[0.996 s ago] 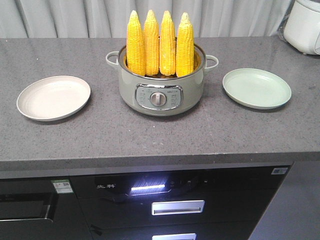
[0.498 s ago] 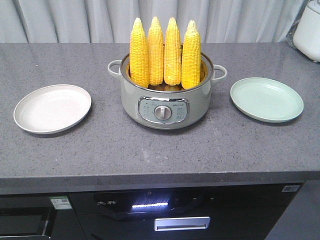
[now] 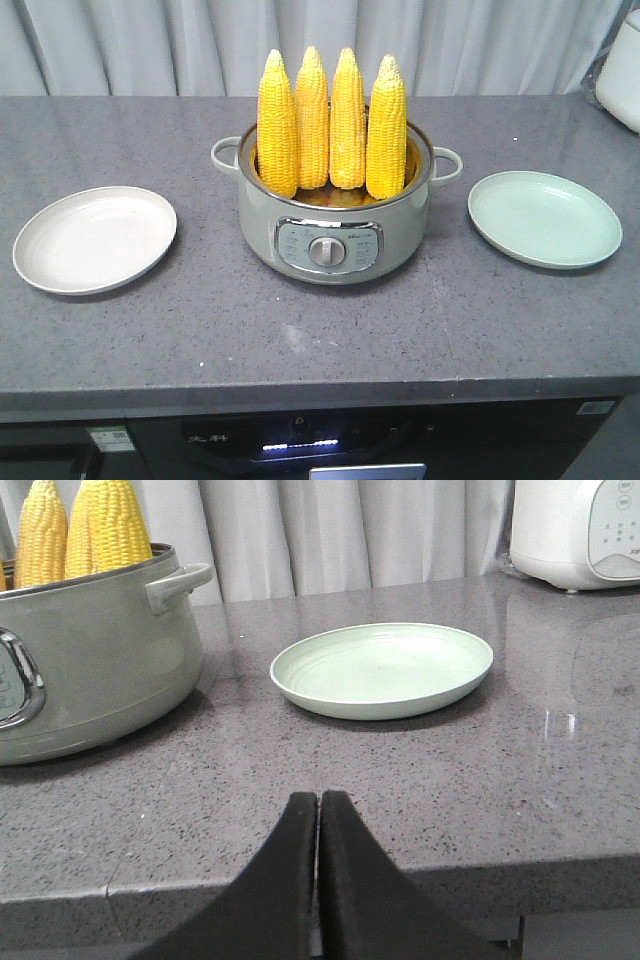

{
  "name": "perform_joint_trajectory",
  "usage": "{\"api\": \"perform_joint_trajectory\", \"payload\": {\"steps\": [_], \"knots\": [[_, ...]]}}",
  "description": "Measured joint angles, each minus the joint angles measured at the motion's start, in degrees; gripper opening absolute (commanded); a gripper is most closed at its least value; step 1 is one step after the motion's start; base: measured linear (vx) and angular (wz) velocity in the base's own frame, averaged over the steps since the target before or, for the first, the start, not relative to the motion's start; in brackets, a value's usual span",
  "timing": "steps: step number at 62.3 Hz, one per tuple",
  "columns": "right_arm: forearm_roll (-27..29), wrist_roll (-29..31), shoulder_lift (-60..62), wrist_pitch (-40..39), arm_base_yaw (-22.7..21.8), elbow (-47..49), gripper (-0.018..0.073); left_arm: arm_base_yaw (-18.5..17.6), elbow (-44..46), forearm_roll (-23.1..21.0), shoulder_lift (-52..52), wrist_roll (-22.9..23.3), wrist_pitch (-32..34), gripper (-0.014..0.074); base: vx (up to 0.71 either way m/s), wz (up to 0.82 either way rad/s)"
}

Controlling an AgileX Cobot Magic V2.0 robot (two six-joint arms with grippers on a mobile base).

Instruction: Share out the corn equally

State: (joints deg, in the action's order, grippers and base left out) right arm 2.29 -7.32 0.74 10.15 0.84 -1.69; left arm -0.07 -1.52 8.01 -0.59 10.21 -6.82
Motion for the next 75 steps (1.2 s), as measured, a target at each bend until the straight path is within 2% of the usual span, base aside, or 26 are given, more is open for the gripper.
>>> {"api": "perform_joint_trajectory", "payload": {"steps": [75], "knots": [[0.0,0.0,0.0,0.0,0.0,0.0,-0.0001,0.0,0.0,0.0,0.0,0.0,0.0,-0.0007,0.05,0.00]]}}
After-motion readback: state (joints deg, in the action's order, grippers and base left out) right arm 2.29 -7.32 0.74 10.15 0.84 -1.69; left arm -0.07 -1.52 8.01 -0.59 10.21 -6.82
